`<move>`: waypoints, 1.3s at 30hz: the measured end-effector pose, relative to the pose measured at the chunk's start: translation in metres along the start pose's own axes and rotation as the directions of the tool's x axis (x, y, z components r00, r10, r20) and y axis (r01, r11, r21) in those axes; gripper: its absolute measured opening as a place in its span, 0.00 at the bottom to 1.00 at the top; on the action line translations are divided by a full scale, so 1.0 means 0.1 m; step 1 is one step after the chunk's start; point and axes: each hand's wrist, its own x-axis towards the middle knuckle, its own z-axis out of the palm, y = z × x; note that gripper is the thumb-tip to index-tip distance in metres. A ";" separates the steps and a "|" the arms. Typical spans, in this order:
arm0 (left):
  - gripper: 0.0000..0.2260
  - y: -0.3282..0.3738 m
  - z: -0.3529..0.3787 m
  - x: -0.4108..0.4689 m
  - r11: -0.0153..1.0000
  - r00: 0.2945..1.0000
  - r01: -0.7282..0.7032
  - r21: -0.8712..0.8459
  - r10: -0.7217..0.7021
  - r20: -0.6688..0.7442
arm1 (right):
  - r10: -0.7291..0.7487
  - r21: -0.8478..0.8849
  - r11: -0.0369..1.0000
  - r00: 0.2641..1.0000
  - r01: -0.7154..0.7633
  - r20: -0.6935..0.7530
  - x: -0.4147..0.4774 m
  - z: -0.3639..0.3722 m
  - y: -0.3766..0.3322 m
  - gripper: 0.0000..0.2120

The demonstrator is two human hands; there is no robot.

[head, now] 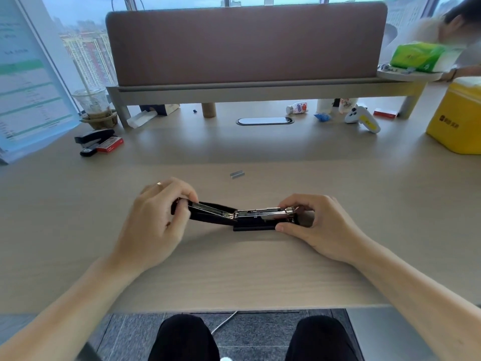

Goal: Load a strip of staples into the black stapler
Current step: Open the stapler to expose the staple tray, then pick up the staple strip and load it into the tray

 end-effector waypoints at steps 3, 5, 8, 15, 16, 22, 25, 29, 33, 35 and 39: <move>0.08 0.15 -0.02 0.13 0.940 0.959 -0.256 0.226 0.217 0.184 | 0.006 -0.012 1.000 1.000 -0.006 -0.002 0.00 -0.01 -0.01 0.12; 0.14 0.27 0.03 0.22 0.923 0.919 -0.276 0.270 0.171 0.355 | 0.012 -0.016 1.000 1.000 -0.012 -0.006 0.00 -0.01 -0.01 0.12; 0.18 0.30 0.17 0.28 0.933 0.893 -0.242 0.267 0.106 0.438 | 0.014 -0.001 1.000 1.000 -0.014 -0.006 -0.01 -0.01 0.00 0.12; 0.12 0.15 0.26 0.25 0.968 0.907 -0.163 0.189 0.072 0.415 | 0.011 -0.012 1.000 1.000 -0.011 0.000 0.01 0.00 0.01 0.12; 0.11 0.14 0.28 0.24 0.975 0.910 -0.146 0.170 0.064 0.411 | 0.010 -0.009 1.000 1.000 -0.010 0.004 0.01 0.00 0.02 0.12; 0.11 0.08 0.34 0.18 0.999 0.911 -0.030 0.029 0.015 0.411 | 0.005 0.002 1.000 1.000 -0.005 0.014 0.02 0.01 0.06 0.13; 0.13 0.07 0.35 0.15 1.000 0.920 -0.012 0.008 0.008 0.391 | -0.010 0.012 1.000 1.000 0.010 0.018 0.02 0.02 0.07 0.13; 0.16 0.08 0.34 0.16 1.000 0.911 0.017 0.020 -0.023 0.412 | -0.016 0.018 1.000 1.000 0.016 0.014 0.03 0.02 0.09 0.13; 0.17 0.15 0.27 0.35 0.992 0.877 0.123 -0.004 -0.107 0.469 | -0.002 0.008 1.000 1.000 0.002 0.009 0.03 0.02 0.08 0.12; 0.14 0.18 0.29 0.63 0.957 0.884 0.269 -0.108 -0.201 0.422 | -0.001 0.014 1.000 1.000 0.000 0.024 0.03 0.01 0.06 0.13; 0.12 0.01 0.62 1.15 0.929 0.880 0.366 -0.056 -0.326 0.345 | -0.006 0.016 1.000 1.000 0.006 0.018 0.02 -0.01 0.01 0.14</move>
